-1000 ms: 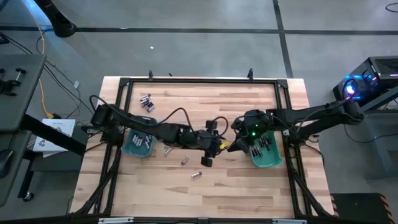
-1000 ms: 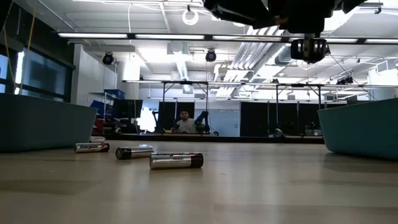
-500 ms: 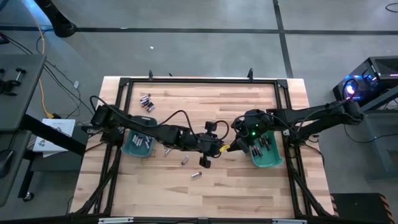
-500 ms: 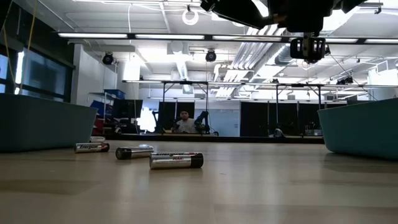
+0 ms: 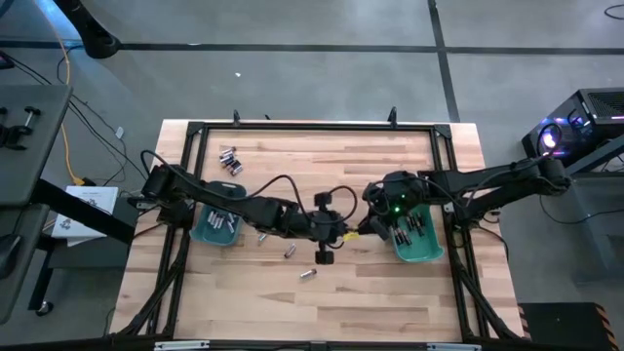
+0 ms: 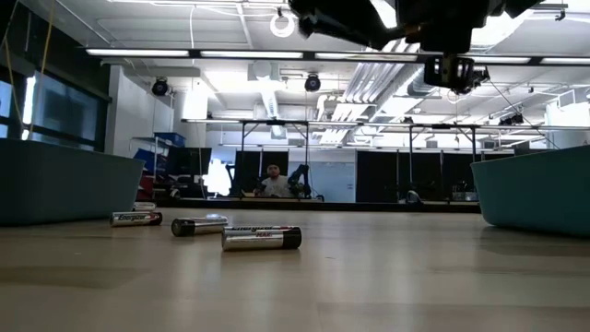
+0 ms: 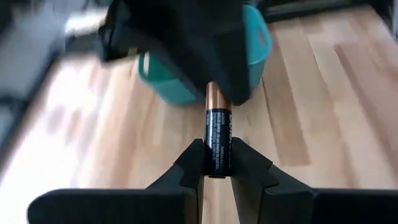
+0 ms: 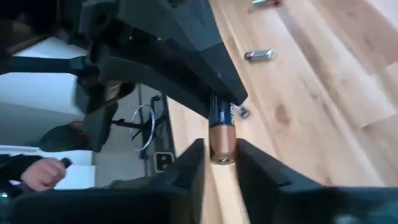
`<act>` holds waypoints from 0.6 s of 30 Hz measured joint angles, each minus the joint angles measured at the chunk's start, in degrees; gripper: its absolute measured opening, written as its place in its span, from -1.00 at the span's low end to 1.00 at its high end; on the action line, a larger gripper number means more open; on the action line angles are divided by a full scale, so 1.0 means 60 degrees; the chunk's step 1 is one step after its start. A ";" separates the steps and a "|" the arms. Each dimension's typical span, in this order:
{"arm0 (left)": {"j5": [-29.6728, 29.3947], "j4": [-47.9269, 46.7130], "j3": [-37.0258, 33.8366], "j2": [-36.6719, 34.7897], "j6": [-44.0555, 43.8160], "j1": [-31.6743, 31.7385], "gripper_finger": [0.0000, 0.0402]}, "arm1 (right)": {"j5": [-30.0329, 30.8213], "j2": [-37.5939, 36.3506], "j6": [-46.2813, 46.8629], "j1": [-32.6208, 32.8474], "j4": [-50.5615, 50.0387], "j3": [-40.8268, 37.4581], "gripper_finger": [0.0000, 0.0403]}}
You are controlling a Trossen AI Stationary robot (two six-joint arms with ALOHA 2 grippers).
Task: Sort batteries
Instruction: Put the black battery into the green bin
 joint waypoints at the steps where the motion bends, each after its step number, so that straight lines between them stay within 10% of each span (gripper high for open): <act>1: -0.0028 -0.0212 0.0009 -0.0014 -0.0760 -0.0011 -0.80 | 0.0039 0.0002 -0.0092 -0.0002 -0.0028 0.0000 -0.54; 8: -0.0832 -0.0790 -0.0182 -0.0015 -0.4125 -0.0155 -0.80 | 0.1086 -0.0001 -0.1331 0.0050 -0.0518 0.0000 -0.08; 18: -0.2067 -0.0771 -0.0368 -0.0409 -0.6057 -0.0356 -0.80 | 0.3288 -0.0787 -0.3025 0.0647 -0.0660 -0.0001 -0.01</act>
